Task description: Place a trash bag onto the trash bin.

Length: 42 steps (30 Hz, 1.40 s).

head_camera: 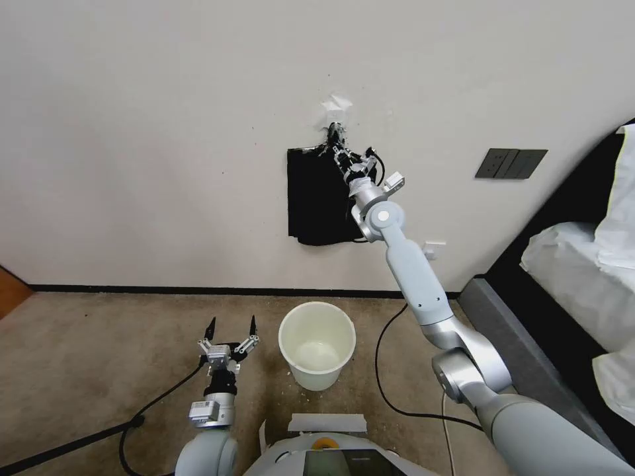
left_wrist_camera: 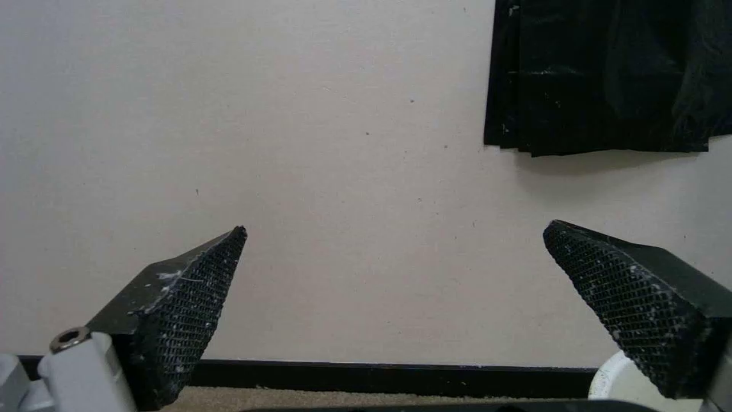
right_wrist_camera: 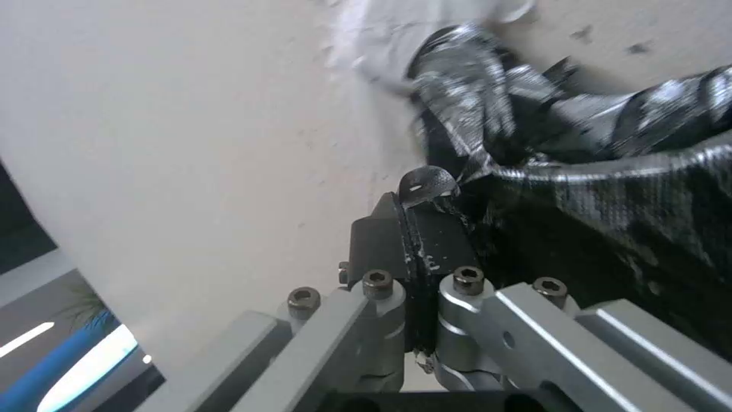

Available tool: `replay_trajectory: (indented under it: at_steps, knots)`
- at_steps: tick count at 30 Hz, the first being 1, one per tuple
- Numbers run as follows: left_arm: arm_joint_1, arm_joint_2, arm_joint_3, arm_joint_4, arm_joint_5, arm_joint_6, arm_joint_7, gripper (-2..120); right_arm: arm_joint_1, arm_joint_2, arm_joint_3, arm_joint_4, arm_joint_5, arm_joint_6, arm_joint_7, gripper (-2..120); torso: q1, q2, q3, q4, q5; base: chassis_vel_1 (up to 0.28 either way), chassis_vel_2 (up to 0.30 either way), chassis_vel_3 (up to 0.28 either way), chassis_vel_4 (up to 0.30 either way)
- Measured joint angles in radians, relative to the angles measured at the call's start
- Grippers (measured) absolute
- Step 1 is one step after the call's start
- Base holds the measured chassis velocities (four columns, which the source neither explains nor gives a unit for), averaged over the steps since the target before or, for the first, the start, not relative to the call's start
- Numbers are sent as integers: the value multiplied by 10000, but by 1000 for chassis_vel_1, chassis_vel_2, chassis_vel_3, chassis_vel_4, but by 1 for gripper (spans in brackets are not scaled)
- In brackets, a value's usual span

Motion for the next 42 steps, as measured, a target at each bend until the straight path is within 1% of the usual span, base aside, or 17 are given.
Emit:
replay_trajectory:
  at_steps: [2,3,6,8,10,11,13,14,17,25,29,31,32,37,39,40,42]
  knots:
    - [-21,15,22,30,0,1,-1,100,-349,-238,-168,470,-219,68,-157,0,0,0,0,-2,1,0,0,0,0]
    - [-21,15,22,30,0,1,-1,100,-349,-238,-168,470,-219,68,-157,0,0,0,0,-2,1,0,0,0,0]
    - [-36,29,60,43,1,1,-1,100,-814,-633,-353,979,-392,134,-257,0,0,0,0,-2,1,0,0,0,0]
    - [-37,30,67,49,2,2,-1,100,-994,-763,-371,1148,-419,143,-263,0,0,0,0,-1,1,0,0,0,0]
    - [-45,33,94,78,3,1,-1,100,-1517,-1125,-388,1609,-476,152,-263,0,0,0,0,-3,1,0,0,0,0]
    - [-45,33,94,78,3,1,-1,100,-1517,-1125,-388,1609,-476,152,-263,0,0,0,0,-3,1,0,0,0,0]
    - [-58,41,128,102,5,-3,0,100,-1961,-1432,-387,1999,-519,159,-251,0,0,0,0,-2,3,0,0,0,0]
    - [-58,41,128,102,5,-3,0,100,-1961,-1432,-387,1999,-519,159,-251,0,0,0,0,-2,3,0,0,0,0]
    - [-121,55,230,150,21,-8,0,100,-2677,-1889,-401,2646,-660,162,-223,0,0,0,0,-5,2,0,0,0,0]
    - [-149,76,328,138,33,-9,1,100,-3396,-2109,-395,3459,-897,161,-169,0,0,0,0,2,0,0,0,0,0]
    - [-146,95,332,115,33,-10,3,100,-3552,-2169,-406,3663,-977,161,-168,0,0,0,0,0,0,0,0,0,0]
    - [-167,123,351,93,30,-12,4,100,-4059,-2357,-432,4311,-1208,145,-143,0,0,0,0,-1,1,0,0,0,0]
    - [-167,123,351,93,30,-12,4,100,-4059,-2357,-432,4311,-1208,145,-143,0,0,0,0,-1,1,0,0,0,0]
    - [-239,127,473,92,27,-12,4,100,-4868,-2625,-432,5082,-1527,105,-116,0,0,0,0,-3,1,0,0,0,0]
    - [-258,94,567,97,27,-12,4,100,-5478,-2790,-369,5468,-1737,87,-105,0,0,0,0,-2,0,0,0,0,0]
    - [-258,94,567,97,27,-12,4,100,-5478,-2790,-369,5468,-1737,87,-105,0,0,0,0,-2,0,0,0,0,0]
    - [-254,87,625,98,27,-12,6,100,-6193,-2952,-256,5840,-1994,51,-106,0,0,0,0,-2,1,0,0,0,0]
